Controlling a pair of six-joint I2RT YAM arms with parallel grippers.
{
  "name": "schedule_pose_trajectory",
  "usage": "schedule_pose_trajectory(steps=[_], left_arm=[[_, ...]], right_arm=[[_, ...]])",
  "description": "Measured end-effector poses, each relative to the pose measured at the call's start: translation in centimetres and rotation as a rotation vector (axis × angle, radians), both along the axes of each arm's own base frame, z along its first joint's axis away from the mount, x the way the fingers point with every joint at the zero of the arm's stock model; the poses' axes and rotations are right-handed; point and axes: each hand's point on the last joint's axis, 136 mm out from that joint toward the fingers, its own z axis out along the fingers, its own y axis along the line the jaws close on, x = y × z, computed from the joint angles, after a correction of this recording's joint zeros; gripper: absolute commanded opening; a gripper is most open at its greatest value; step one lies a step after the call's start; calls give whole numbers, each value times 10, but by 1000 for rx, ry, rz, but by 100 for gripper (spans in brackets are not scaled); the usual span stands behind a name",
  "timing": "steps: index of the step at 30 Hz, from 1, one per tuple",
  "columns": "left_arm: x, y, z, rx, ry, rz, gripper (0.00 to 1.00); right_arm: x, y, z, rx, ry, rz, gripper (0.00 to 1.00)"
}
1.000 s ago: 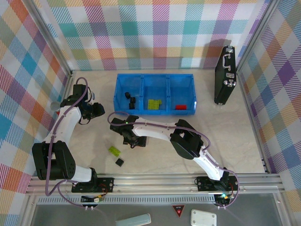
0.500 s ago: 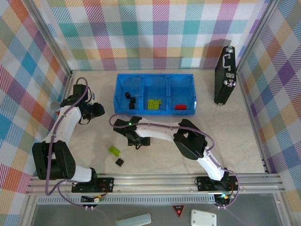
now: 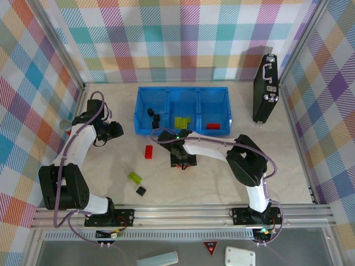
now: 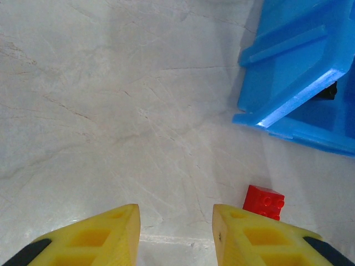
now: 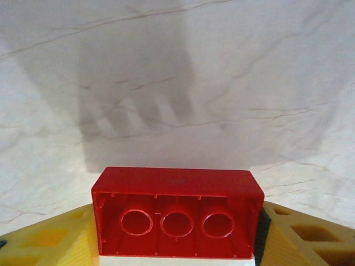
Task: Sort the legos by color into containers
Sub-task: Pick up the lego from the bottom-center of the table, then place the lego in the container.
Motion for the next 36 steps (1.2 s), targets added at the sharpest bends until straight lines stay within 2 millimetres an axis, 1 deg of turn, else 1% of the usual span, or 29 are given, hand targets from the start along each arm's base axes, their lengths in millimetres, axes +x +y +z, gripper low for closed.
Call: schedule_pose_trajectory(steps=[9, 18, 23, 26, 29, 31, 33, 36], left_arm=[[0, 0, -2, 0, 5, 0, 39], [0, 0, -2, 0, 5, 0, 39], [0, 0, -2, -1, 5, 0, 39], [0, 0, -2, 0, 5, 0, 39], [0, 0, -2, -1, 5, 0, 39], [0, 0, -2, -1, 5, 0, 39], [0, 0, -2, 0, 5, 0, 39], [0, 0, -2, 0, 5, 0, 39]], right_arm=[[18, -44, 3, 2, 17, 1, 65], [49, -81, 29, 56, -20, -38, 66], [67, -102, 36, 62, -27, -57, 66], [81, -111, 45, 75, -44, -64, 66], [100, -118, 59, 96, -79, -72, 66], [108, -121, 66, 105, -101, -75, 66], [117, -128, 72, 105, -102, -80, 66], [139, -130, 84, 122, -138, -81, 65]])
